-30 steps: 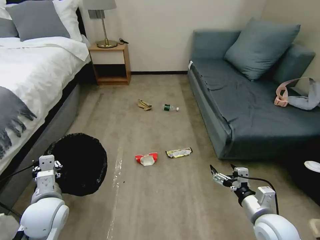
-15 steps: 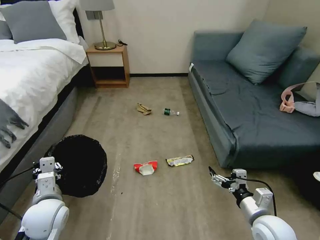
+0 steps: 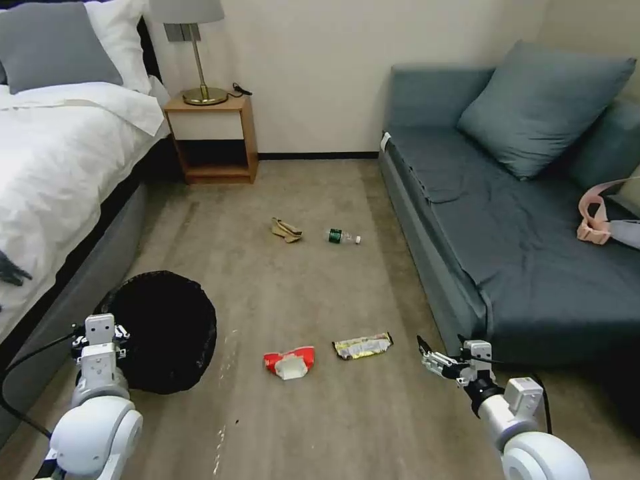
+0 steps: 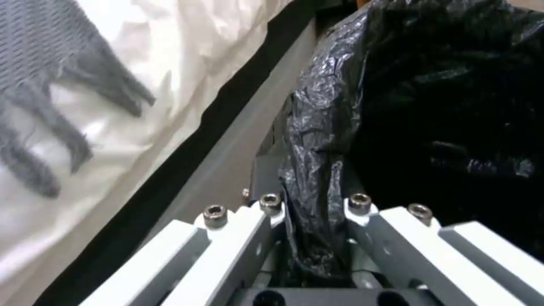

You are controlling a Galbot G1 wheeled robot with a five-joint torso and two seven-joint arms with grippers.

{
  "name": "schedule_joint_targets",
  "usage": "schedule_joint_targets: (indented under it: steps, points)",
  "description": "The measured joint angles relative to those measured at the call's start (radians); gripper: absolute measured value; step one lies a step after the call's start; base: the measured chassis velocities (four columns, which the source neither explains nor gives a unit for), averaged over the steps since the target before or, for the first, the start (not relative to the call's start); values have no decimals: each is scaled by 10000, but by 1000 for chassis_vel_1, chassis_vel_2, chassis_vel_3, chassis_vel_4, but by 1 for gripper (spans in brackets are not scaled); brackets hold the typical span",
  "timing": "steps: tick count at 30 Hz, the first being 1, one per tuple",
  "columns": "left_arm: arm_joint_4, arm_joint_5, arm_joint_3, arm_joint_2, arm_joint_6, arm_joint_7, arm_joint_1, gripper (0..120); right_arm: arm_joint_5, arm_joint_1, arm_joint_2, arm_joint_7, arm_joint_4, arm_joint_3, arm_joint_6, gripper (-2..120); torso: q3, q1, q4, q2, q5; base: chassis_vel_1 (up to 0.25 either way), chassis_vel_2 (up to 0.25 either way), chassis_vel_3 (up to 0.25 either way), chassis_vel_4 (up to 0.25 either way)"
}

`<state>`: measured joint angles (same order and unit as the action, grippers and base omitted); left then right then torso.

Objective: Pick up the trash bin, then pick up the garbage on the floor and place it into the trash bin.

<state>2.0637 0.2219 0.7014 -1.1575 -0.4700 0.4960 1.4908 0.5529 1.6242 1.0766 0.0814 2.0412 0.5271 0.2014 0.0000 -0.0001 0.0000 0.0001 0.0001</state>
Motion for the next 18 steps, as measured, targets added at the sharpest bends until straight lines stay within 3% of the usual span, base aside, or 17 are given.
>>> schedule_joint_targets:
  steps: [18]
  points:
    - [-208,62,-169,120,18,24,-300,4,-498,-440,-377,-84,-651,-415,-52,100,1,1,0,0,-2,-109,118,119,-109]
